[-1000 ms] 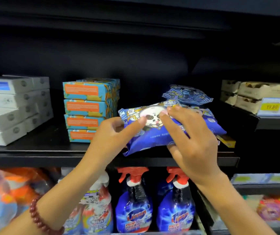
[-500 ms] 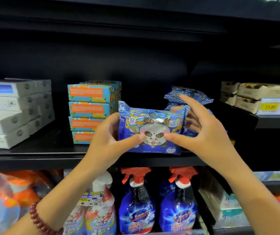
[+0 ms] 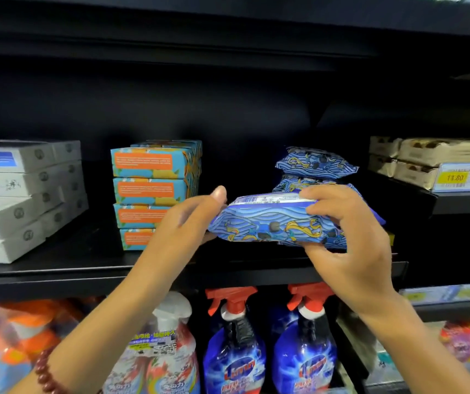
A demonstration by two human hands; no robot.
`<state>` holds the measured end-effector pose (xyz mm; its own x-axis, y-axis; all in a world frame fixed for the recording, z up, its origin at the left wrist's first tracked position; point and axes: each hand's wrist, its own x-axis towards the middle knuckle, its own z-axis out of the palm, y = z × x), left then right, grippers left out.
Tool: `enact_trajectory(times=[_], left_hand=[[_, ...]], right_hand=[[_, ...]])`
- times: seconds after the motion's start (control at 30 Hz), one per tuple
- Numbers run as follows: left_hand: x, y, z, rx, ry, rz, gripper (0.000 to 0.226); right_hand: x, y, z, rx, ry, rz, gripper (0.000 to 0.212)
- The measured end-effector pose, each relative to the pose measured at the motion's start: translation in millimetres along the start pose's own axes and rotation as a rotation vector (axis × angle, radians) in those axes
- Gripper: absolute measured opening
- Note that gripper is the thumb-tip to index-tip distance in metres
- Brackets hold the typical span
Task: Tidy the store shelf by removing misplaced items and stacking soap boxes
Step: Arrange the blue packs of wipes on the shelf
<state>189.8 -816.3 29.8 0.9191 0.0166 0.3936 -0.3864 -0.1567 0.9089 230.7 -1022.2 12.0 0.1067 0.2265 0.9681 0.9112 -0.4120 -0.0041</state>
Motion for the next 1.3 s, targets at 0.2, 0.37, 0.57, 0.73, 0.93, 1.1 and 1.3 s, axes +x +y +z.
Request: enact_trajectory(times=[0.2,0.37,0.57,0.73,0.93,1.1,1.3], left_hand=[[4.8,3.0,3.2,-0.175,-0.083,-0.269,0.024],[5.9,0.6,5.3,-0.32,-0.03,-0.213,0.013],[2.5,-4.6,4.3,-0.323,0.024,0.084,0.029],[2.7,-20.6,2.1,-0.343,0.024,0.2,0.047],[2.3,-32.7,0.2,-0.255,-0.01,0.293,0.056],[-1.4,-29.2,-0.5,0.031,-0.025,0.428,0.054],[-1.0,-30.8,0.4,0.402,0.076,0.765,0.037]], right_hand=[[-3.6,3.3,6.7,-0.05,-0.026,-0.168,0.05],[-7.1,8.5,9.7,-0.066,-0.117,-0.105,0.05],[-4.9,1.0,-5.5,-0.085,-0.398,0.186,0.094],[13.3,-7.8,-13.1,0.049,-0.348,0.514,0.085],[31.6,-8.1,-21.4,0.015,-0.48,0.517,0.067],[18.7,-12.1,-14.0,-0.068,-0.333,0.319,0.048],[-1.8,-14.1,0.9,-0.262,-0.237,0.107,0.033]])
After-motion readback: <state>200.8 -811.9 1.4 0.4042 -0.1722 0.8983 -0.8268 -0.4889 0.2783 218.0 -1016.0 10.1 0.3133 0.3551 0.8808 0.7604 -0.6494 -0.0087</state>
